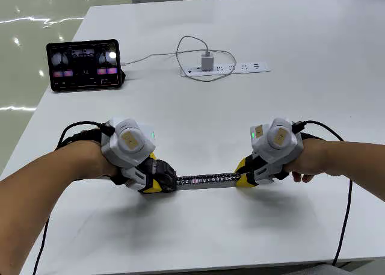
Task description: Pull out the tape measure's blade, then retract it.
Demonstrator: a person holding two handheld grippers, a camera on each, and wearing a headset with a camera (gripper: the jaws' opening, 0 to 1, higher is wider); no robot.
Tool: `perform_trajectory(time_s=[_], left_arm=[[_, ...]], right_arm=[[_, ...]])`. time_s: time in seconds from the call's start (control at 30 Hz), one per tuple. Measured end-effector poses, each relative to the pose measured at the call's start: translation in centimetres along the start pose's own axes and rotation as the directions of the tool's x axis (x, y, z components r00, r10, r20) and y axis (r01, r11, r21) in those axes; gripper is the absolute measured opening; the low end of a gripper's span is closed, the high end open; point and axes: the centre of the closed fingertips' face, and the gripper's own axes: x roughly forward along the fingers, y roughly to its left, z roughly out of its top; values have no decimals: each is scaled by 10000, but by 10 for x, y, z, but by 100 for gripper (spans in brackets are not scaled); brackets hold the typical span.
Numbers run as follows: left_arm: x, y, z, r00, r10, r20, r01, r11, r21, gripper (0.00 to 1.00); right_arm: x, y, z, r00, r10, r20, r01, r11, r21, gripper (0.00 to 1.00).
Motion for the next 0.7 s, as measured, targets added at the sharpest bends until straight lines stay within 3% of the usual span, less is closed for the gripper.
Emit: perform_trajectory(time_s=[0.7], left_arm=[[0, 1, -1, 10000, 8, 4, -8, 10000, -17, 32]], right_arm=[[-6, -1, -9, 9999, -25, -111, 26, 10000, 47, 9]])
